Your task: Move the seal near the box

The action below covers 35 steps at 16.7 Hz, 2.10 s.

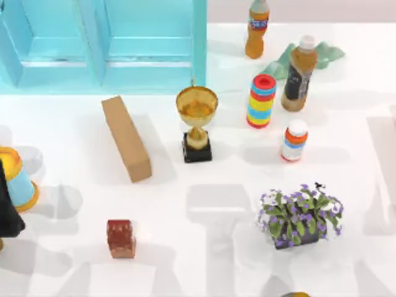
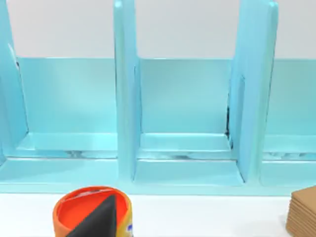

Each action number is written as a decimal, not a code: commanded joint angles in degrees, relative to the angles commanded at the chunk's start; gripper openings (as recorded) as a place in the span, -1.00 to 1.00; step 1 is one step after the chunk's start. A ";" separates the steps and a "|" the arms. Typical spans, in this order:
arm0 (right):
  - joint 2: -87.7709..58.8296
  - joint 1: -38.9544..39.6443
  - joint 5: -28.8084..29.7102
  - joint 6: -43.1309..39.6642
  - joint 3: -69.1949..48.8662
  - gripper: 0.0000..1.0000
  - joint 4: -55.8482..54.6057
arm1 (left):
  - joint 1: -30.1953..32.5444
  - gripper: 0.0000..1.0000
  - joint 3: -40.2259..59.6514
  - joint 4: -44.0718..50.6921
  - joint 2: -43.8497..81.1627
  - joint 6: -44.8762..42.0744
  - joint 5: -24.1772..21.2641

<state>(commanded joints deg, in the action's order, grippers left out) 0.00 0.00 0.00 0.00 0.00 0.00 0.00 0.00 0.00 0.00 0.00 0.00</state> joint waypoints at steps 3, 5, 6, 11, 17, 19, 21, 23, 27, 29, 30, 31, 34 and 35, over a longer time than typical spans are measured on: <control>-0.25 0.15 -0.03 0.11 -0.34 1.00 0.20 | 0.00 1.00 0.00 0.00 0.00 0.00 0.00; -2.25 1.36 -0.32 0.95 -2.92 1.00 1.75 | 0.00 1.00 0.00 0.00 0.00 0.00 0.00; -3.83 2.35 -0.59 1.58 -4.90 1.00 2.98 | 0.00 1.00 0.00 0.00 0.00 0.00 0.00; -19.69 11.15 -2.90 7.11 -23.24 1.00 14.05 | 0.00 1.00 0.00 0.00 0.00 0.00 0.00; -47.29 25.48 -5.55 17.33 -55.96 1.00 33.50 | 0.00 1.00 0.00 0.00 0.00 0.00 0.00; -57.60 30.56 -6.27 21.29 -67.92 1.00 40.65 | 0.00 1.00 0.00 0.00 0.00 0.00 0.00; -68.18 35.61 -6.83 25.44 -80.10 1.00 47.85 | 0.00 1.00 0.00 0.00 0.00 0.00 0.00; -78.79 40.45 -7.16 29.63 -92.16 1.00 54.95 | 0.00 1.00 0.00 0.00 0.00 0.00 0.00; -99.51 48.93 -6.70 37.95 -114.94 1.00 68.42 | 0.00 1.00 0.00 0.00 0.00 0.00 0.00; -109.25 52.38 -5.91 41.98 -125.31 1.00 74.56 | 0.00 1.00 0.00 0.00 0.00 0.00 0.00; -113.80 53.85 -5.40 43.89 -130.09 1.00 77.37 | 0.00 1.00 0.00 0.00 0.00 0.00 0.00; -118.20 55.23 -4.86 45.75 -134.70 1.00 80.09 | 0.00 1.00 0.00 0.00 0.00 0.00 0.00; -130.08 58.60 -3.01 50.83 -147.00 1.00 87.31 | 0.00 1.00 0.00 0.00 0.00 0.00 0.00; -133.54 59.45 -2.34 52.33 -150.50 1.00 89.37 | 0.00 1.00 0.00 0.00 0.00 0.00 0.00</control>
<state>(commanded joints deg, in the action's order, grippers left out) -133.54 59.45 -2.34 52.33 -150.50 89.37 0.00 0.00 0.00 0.00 0.00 0.00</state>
